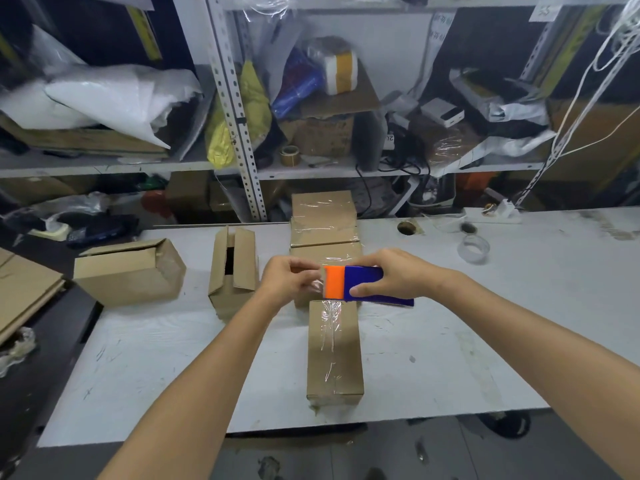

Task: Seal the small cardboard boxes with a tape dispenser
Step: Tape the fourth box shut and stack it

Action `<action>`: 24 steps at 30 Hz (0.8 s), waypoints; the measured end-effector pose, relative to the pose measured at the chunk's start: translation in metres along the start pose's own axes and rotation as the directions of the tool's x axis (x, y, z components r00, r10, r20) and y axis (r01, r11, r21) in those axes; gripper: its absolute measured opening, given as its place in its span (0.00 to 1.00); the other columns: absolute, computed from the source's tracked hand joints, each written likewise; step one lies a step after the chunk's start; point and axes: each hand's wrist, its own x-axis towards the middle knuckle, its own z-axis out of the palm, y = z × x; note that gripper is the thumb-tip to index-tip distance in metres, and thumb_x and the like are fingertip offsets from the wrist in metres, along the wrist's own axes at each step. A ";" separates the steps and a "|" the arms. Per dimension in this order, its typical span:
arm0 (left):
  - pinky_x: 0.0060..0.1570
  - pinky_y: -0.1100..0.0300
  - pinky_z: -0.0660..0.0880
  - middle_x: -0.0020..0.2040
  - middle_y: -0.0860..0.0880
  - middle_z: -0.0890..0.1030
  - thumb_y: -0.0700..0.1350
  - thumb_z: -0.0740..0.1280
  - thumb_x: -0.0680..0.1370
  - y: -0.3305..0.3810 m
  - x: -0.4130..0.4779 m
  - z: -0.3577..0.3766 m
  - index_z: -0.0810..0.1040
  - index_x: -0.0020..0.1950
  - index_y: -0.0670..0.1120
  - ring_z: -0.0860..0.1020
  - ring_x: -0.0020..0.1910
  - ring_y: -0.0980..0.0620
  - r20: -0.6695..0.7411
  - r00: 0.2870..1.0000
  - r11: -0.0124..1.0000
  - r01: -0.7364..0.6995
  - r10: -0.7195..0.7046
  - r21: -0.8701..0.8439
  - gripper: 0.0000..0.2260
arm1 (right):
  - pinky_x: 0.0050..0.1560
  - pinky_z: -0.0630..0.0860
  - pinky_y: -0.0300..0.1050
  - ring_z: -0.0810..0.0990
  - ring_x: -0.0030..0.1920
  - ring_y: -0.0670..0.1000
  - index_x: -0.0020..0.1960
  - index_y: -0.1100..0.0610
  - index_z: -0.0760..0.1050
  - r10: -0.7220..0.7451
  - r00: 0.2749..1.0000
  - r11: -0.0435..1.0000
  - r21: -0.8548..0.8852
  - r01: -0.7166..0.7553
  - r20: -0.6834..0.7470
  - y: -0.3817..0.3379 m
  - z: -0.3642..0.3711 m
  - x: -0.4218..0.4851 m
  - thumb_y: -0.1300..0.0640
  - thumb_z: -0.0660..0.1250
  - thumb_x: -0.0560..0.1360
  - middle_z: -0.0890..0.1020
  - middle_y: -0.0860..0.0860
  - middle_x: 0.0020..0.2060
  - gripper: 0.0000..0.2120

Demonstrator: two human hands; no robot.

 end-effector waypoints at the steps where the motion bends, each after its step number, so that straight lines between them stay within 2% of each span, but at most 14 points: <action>1: 0.43 0.61 0.82 0.46 0.42 0.85 0.35 0.73 0.75 -0.006 0.001 -0.010 0.83 0.55 0.37 0.84 0.44 0.47 -0.038 0.999 0.999 0.023 -0.024 -0.033 0.09 | 0.50 0.79 0.43 0.80 0.51 0.47 0.69 0.43 0.73 0.046 0.999 0.998 -0.032 -0.045 0.014 0.011 -0.004 -0.004 0.36 0.70 0.72 0.82 0.44 0.56 0.27; 3: 0.39 0.65 0.81 0.43 0.42 0.83 0.33 0.72 0.75 -0.021 -0.001 -0.029 0.82 0.54 0.36 0.82 0.39 0.49 -0.083 0.992 0.993 0.087 -0.094 -0.085 0.09 | 0.47 0.78 0.41 0.79 0.51 0.46 0.68 0.42 0.73 0.168 0.985 0.982 -0.091 -0.163 0.046 0.040 -0.014 -0.014 0.35 0.71 0.71 0.81 0.44 0.56 0.27; 6: 0.37 0.67 0.80 0.42 0.43 0.82 0.33 0.73 0.75 -0.040 -0.003 -0.034 0.81 0.54 0.37 0.80 0.39 0.50 -0.076 0.984 0.984 0.152 -0.159 -0.093 0.09 | 0.48 0.78 0.41 0.78 0.53 0.48 0.71 0.43 0.71 0.296 0.949 0.949 -0.147 -0.280 0.106 0.070 -0.014 -0.015 0.34 0.71 0.71 0.79 0.44 0.58 0.32; 12: 0.38 0.65 0.81 0.42 0.40 0.80 0.32 0.72 0.74 -0.059 0.013 -0.019 0.79 0.58 0.40 0.79 0.37 0.47 -0.115 0.968 0.965 0.201 -0.222 -0.167 0.14 | 0.48 0.79 0.43 0.78 0.53 0.50 0.70 0.44 0.71 0.342 0.926 0.937 -0.134 -0.323 0.160 0.089 0.003 0.011 0.34 0.72 0.70 0.78 0.44 0.56 0.32; 17: 0.37 0.67 0.81 0.44 0.41 0.80 0.31 0.71 0.75 -0.070 0.031 -0.010 0.78 0.59 0.41 0.80 0.39 0.48 -0.144 0.963 0.964 0.203 -0.229 -0.170 0.15 | 0.54 0.79 0.47 0.77 0.54 0.51 0.69 0.45 0.71 0.358 0.917 0.929 -0.168 -0.331 0.174 0.104 0.016 0.032 0.33 0.71 0.70 0.78 0.46 0.57 0.32; 24: 0.37 0.68 0.78 0.41 0.44 0.79 0.30 0.69 0.76 -0.096 0.049 0.003 0.76 0.62 0.39 0.78 0.39 0.52 -0.137 0.956 0.961 0.242 -0.260 -0.134 0.16 | 0.49 0.78 0.44 0.76 0.54 0.51 0.71 0.47 0.70 0.375 0.905 0.925 -0.148 -0.351 0.199 0.119 0.031 0.053 0.34 0.71 0.70 0.77 0.47 0.60 0.34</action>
